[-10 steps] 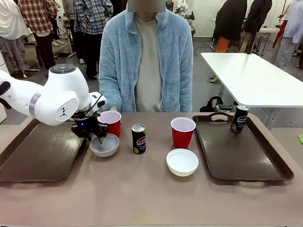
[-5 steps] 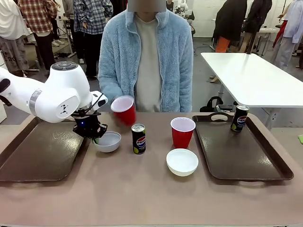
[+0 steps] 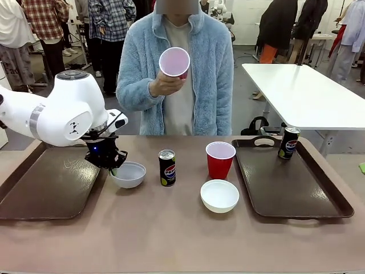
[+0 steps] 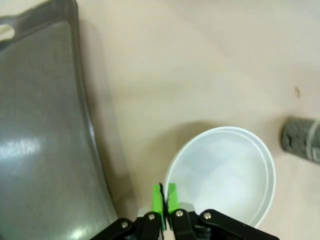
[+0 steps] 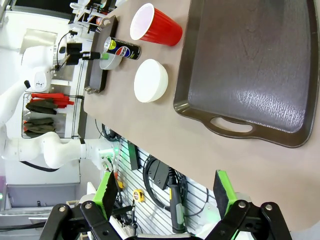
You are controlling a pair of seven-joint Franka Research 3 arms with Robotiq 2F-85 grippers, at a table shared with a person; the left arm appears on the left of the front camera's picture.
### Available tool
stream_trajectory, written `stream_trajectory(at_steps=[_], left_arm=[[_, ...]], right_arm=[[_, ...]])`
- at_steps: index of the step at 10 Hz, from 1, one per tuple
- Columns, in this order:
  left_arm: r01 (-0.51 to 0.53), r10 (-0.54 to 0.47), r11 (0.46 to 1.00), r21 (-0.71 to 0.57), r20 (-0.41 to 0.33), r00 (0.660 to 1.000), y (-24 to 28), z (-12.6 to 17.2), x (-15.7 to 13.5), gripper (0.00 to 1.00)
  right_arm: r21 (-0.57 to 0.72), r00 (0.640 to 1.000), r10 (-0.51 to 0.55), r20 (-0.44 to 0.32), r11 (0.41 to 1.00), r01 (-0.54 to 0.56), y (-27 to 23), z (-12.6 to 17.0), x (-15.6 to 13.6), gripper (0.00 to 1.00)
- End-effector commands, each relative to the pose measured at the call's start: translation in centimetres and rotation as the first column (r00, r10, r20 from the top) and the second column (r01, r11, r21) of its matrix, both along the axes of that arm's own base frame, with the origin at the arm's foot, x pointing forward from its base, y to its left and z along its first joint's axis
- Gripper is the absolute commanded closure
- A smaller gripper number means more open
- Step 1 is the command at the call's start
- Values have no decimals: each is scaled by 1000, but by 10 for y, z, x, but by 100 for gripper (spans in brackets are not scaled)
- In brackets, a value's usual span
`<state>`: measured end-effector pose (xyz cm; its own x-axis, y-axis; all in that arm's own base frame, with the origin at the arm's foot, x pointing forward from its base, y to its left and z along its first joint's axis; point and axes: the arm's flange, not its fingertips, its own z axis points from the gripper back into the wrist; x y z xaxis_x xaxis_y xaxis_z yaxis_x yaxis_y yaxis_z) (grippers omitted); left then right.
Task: Prepare tableware on both trays.
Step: Pick up a Picnic Bowl from the table and place it on a Handle tray.
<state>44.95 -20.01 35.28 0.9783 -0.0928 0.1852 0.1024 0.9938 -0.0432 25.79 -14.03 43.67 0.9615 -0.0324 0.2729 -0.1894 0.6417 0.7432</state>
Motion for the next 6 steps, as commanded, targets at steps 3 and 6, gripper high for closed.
stream_trajectory(at_steps=[3, 6], left_arm=[[89, -90, 994, -62, -17, 996, 52, 86, -73, 100], [56, -54, 997, -44, 37, 998, 106, 123, -82, 100]], right_arm=[[25, 1000, 9, 21, 1000, -10, 0, -1, 2, 0], [25, 1000, 9, 21, 1000, -10, 0, -1, 2, 0]])
